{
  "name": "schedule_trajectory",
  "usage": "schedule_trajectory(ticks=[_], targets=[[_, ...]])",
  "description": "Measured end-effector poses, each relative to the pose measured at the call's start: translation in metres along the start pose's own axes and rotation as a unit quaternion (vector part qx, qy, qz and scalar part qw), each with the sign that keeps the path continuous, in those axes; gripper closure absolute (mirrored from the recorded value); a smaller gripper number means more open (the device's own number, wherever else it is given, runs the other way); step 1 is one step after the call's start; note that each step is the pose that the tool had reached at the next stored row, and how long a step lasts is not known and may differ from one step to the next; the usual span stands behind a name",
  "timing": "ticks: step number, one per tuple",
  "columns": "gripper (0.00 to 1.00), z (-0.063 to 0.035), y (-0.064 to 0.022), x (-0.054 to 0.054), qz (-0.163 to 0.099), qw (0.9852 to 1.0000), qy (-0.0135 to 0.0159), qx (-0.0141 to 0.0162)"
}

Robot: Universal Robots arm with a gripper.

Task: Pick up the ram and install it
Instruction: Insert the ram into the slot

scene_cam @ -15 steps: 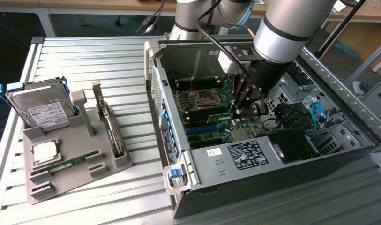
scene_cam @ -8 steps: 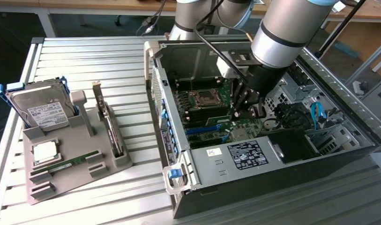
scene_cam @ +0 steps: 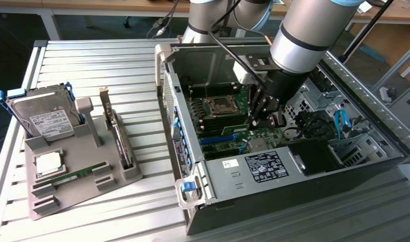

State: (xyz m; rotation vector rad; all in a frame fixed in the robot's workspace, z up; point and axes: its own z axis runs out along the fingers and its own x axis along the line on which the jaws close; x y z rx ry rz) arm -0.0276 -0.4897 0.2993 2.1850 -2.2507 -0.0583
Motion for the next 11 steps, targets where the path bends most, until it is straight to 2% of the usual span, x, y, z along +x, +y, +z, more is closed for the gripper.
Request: schedule_trajectory(ticks=[3,8,11], targets=[[0.87,0.0001,0.0,-0.001,0.0,1.0,-0.0001,0.0],[0.87,0.0011,0.0003,-0.012,0.0,1.0,-0.0004,0.0],[0.87,0.0016,0.0004,-0.015,0.0,1.0,-0.0013,-0.0001]])
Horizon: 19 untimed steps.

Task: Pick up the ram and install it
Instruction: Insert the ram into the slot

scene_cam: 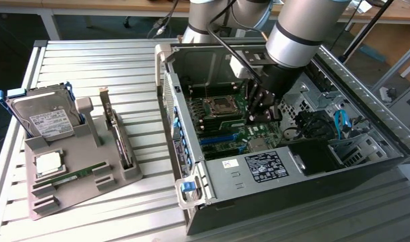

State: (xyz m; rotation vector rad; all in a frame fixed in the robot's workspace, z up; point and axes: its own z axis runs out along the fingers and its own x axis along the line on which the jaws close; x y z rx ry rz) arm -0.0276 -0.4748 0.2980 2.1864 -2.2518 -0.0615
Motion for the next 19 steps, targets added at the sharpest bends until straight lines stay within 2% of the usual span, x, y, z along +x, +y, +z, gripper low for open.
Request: schedule_trajectory(ticks=[4,7,8,10,11,15,19], targets=[[0.87,0.0033,0.0005,-0.018,0.0,1.0,-0.002,0.0],[0.87,0.0081,0.0013,-0.026,0.0,1.0,-0.0024,0.0],[0.87,0.0121,0.0027,-0.031,0.0,1.0,-0.0024,0.0],[0.87,0.0229,0.0111,-0.043,0.0,1.0,-0.0025,0.0],[0.87,0.028,0.0108,-0.043,0.0,1.0,-0.0024,-0.0001],[0.87,0.0357,0.0105,-0.043,0.0,1.0,-0.0023,-0.0002],[0.87,0.0524,0.0098,-0.051,-0.002,1.0,-0.0024,-0.0002]])
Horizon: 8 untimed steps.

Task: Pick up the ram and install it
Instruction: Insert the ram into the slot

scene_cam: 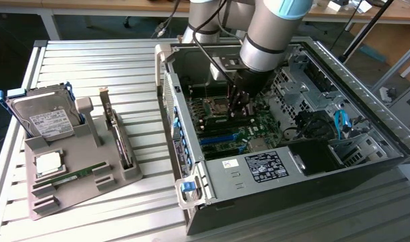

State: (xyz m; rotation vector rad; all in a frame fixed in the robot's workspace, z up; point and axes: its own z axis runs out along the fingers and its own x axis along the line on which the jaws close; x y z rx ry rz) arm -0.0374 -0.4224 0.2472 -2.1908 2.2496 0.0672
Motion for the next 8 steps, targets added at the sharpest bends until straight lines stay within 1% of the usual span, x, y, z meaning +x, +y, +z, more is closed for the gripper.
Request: schedule_trajectory(ticks=[5,8], targets=[[0.87,0.0083,-0.0002,-0.0022,0.0,1.0,-0.0002,0.0],[0.87,0.0084,-0.0001,-0.0023,0.0,1.0,-0.0001,-0.0001]])
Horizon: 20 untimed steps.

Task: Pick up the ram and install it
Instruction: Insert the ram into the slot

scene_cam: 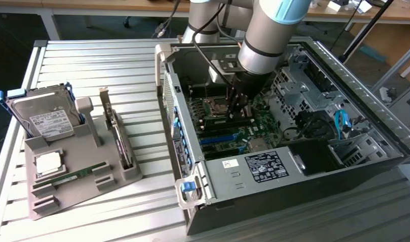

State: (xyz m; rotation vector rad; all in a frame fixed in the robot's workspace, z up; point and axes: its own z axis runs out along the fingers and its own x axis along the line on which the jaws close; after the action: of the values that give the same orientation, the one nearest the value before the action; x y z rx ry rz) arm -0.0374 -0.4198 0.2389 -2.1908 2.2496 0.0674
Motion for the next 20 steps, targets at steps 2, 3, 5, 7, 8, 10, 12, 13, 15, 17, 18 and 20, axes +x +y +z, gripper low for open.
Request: schedule_trajectory(ticks=[2,3,5,7,8,10,12,13,15,17,18,20], targets=[[0.87,0.0003,-0.0004,-0.0002,0.0,1.0,-0.0001,0.0],[0.87,0.0007,-0.0007,-0.0006,0.0,1.0,-0.0002,0.0001],[0.87,0.0015,-0.0011,-0.0008,0.0,1.0,-0.0001,0.0],[0.87,0.0021,-0.0012,-0.0009,0.0,1.0,0.0,0.0],[0.87,0.0025,-0.0012,-0.001,0.0,1.0,0.0,0.0],[0.87,0.0025,-0.0012,-0.001,0.0,1.0,0.0001,0.0],[0.87,0.0027,-0.0013,-0.001,0.0,1.0,-0.0001,0.0],[0.87,0.0027,-0.0014,-0.001,0.0,1.0,-0.0001,0.0],[0.87,0.0027,-0.0025,-0.001,0.0,1.0,-0.0001,0.0],[0.87,0.0027,-0.0041,-0.0011,0.0,1.0,-0.0001,0.0001],[0.87,0.0027,-0.0041,-0.0011,0.0,1.0,-0.0001,0.0],[0.87,0.0027,-0.0041,-0.0011,0.0,1.0,-0.0001,0.0]])
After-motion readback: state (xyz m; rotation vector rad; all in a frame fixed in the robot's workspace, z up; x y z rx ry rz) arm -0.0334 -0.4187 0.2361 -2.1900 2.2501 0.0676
